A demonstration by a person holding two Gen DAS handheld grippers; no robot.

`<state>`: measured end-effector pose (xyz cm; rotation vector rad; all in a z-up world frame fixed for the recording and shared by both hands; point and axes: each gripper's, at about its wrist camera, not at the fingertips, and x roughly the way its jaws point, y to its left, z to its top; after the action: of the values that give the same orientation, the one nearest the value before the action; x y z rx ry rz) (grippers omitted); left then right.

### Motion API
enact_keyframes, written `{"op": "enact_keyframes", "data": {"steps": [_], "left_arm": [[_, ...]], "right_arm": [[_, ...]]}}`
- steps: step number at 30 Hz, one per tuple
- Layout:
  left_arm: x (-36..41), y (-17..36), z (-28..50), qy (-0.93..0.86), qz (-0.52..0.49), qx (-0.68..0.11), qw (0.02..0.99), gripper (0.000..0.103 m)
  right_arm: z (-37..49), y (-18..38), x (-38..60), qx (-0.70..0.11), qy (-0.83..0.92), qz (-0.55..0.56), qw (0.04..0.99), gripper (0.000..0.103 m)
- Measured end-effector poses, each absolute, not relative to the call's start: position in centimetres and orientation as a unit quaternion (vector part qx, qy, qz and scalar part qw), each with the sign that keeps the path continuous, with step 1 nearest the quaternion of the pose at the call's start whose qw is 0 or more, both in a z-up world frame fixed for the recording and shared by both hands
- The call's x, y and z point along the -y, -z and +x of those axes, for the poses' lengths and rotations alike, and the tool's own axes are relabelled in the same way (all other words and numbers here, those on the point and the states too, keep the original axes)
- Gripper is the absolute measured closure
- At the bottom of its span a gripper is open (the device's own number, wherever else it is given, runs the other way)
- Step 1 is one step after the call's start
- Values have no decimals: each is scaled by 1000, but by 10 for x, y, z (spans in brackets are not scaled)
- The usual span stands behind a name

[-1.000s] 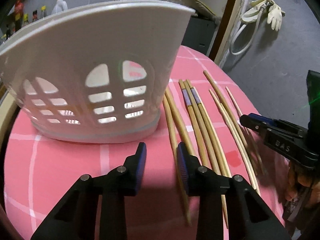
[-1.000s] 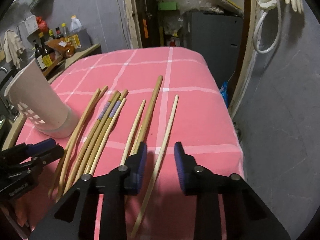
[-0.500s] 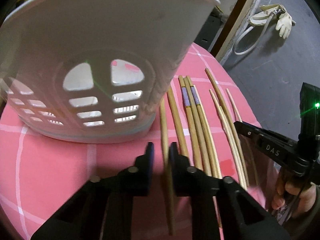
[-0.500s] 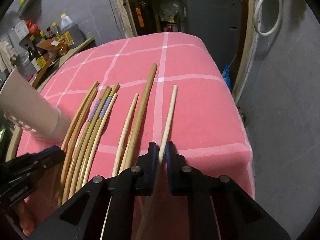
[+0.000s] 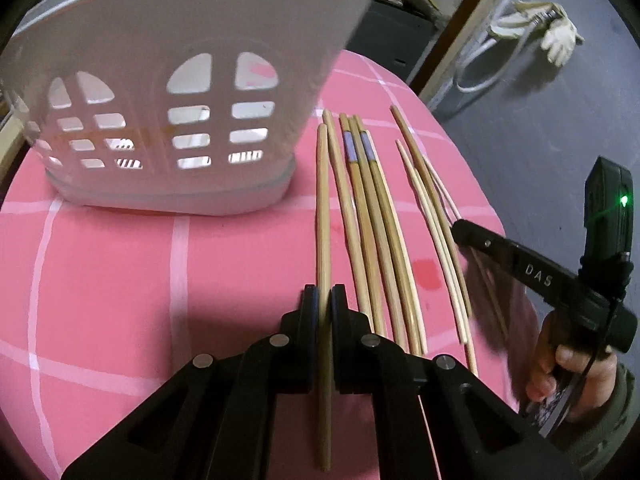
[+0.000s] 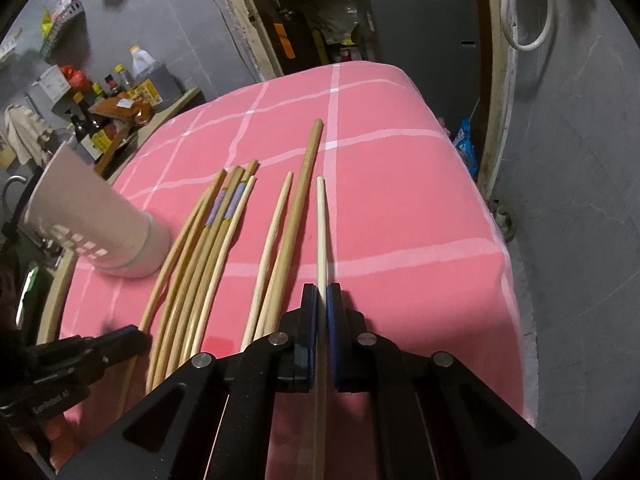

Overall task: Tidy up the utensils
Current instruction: 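Close the left tool on one chopstick while the right tool grasps another chopstick, then lift the held chopstick upright with the left tool while the right tool lifts its chopstick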

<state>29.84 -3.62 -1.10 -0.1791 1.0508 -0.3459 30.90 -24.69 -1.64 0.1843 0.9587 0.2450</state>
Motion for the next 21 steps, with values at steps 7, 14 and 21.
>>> {"op": "enact_keyframes", "data": {"steps": [7, 14, 21], "left_arm": [[40, 11, 303, 162, -65, -507, 844, 98], [50, 14, 318, 150, -73, -516, 840, 94], [48, 11, 309, 150, -75, -510, 844, 99]], "right_arm": [[302, 17, 247, -459, -120, 91, 876, 99], [300, 20, 247, -462, -122, 90, 874, 99], [289, 19, 250, -447, -130, 116, 877, 100]]}}
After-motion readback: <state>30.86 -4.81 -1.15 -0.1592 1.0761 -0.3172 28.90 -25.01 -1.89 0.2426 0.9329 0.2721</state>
